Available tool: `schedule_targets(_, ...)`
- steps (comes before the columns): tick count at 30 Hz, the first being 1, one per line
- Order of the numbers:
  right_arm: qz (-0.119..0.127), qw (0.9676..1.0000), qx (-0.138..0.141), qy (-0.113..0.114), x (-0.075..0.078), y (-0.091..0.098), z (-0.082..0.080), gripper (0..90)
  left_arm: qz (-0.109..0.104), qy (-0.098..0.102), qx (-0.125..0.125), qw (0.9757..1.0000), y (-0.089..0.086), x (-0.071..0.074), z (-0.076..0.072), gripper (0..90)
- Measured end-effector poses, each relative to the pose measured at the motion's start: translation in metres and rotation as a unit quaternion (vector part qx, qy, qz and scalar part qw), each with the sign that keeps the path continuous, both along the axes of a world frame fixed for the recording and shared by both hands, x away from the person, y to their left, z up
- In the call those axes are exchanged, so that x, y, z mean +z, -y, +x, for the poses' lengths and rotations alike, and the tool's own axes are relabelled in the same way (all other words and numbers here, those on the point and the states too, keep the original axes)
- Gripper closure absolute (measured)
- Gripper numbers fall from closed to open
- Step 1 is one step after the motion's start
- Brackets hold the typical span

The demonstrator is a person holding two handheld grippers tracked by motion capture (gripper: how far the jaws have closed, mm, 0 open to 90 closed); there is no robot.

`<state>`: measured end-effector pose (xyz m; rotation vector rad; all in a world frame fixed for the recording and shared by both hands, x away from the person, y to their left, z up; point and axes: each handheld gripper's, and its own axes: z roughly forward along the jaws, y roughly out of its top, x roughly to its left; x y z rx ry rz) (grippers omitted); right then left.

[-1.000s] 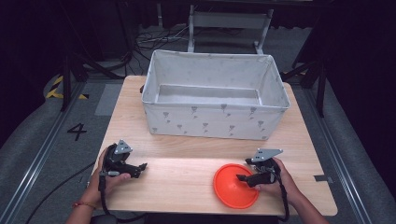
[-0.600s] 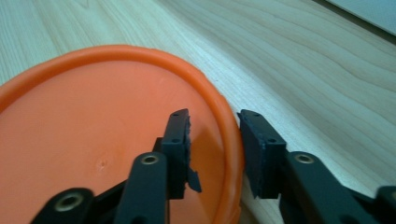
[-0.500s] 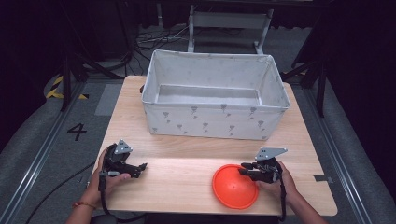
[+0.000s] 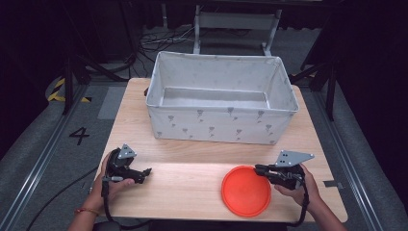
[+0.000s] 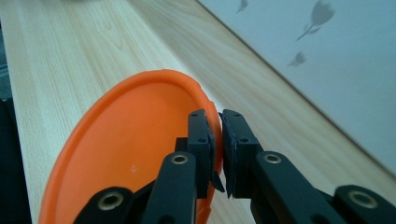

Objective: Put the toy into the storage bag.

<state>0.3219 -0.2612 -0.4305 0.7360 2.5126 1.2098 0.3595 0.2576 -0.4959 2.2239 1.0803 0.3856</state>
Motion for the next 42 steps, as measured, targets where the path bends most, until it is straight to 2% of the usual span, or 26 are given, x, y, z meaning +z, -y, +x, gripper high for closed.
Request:
schedule_targets(8,-0.023,0.9986,-0.006,0.048,0.035,0.015,-0.004,82.9,0.0,0.0,0.0,1.0,0.0,0.0,0.0,0.5)
schedule_targets(15,-0.042,0.9969,-0.002,0.067,0.058,0.017,-0.007,83.0,-0.001,-0.001,0.0,1.0,0.0,0.0,0.0,0.5)
schedule_targets(20,-0.052,0.9958,-0.007,0.075,0.067,0.017,-0.006,83.0,-0.001,-0.001,0.0,1.0,0.0,0.0,0.0,0.5)
schedule_targets(27,-0.05,0.995,-0.01,0.085,0.085,0.022,-0.007,82.9,-0.001,-0.001,0.0,1.0,0.0,0.0,0.0,0.5)
schedule_targets(35,-0.047,0.9938,-0.016,0.1,0.122,0.034,-0.008,83.0,0.0,0.0,0.0,1.0,0.0,0.0,0.0,0.5)
schedule_targets(36,-0.047,0.9938,-0.016,0.1,0.122,0.034,-0.008,83.0,0.0,0.0,0.0,1.0,0.0,0.0,0.0,0.5)
schedule_targets(42,-0.042,0.9923,-0.023,0.114,0.159,0.046,-0.011,82.9,0.0,0.0,0.0,1.0,0.0,0.0,0.0,0.5)
